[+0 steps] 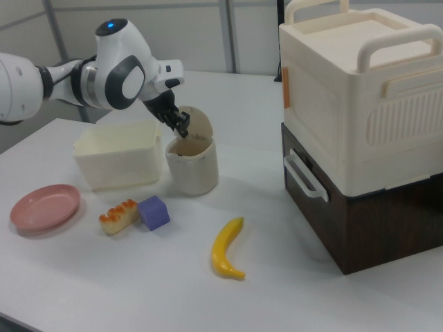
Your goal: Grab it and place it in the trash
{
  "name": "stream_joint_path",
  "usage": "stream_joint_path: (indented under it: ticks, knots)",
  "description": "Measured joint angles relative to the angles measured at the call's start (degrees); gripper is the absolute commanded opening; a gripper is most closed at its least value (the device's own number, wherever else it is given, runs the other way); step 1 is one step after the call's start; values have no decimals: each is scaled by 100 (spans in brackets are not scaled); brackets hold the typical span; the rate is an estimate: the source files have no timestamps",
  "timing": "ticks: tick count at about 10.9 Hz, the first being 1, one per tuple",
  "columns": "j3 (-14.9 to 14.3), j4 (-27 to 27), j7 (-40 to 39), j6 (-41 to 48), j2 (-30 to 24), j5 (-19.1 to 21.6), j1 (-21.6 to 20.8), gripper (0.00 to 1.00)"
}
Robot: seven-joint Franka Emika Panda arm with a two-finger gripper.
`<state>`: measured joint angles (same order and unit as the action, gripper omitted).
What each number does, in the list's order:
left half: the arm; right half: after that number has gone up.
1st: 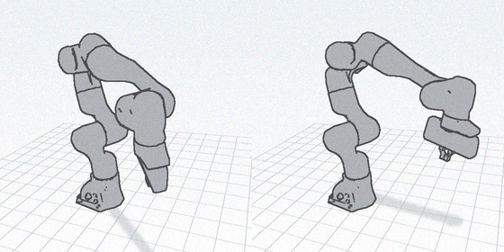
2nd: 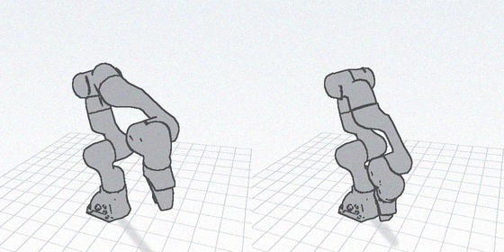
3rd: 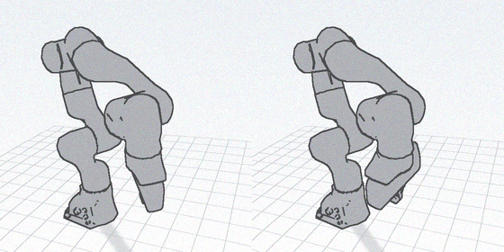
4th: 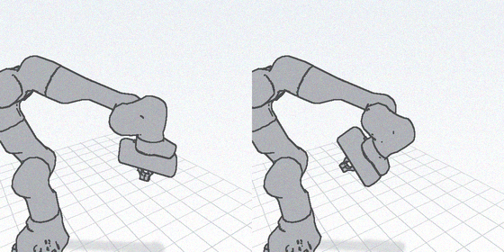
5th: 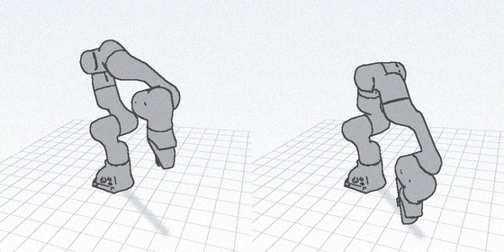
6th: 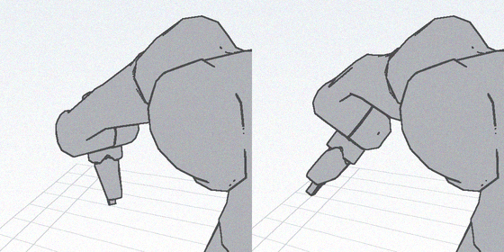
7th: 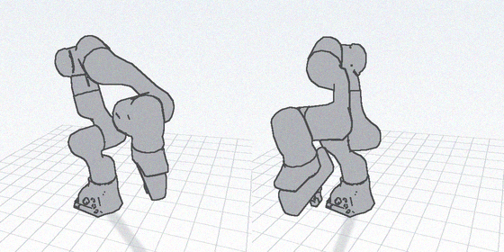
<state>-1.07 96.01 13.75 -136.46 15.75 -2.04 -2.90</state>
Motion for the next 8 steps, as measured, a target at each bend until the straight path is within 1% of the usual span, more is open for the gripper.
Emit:
stream_joint_path:
  ticks: [1,3,5,6,7,8]
  knots:
    - [-7,-157,233,-167,190,-6,-22,100]
    - [-123,-482,757,-197,459,-355,-131,100]
    - [-172,-572,976,-197,485,-468,-203,100]
    - [-192,-573,980,-36,427,-471,-205,100]
    - [-219,-568,960,367,306,-489,-199,100]
    - [-242,-561,782,1080,107,-503,-186,100]
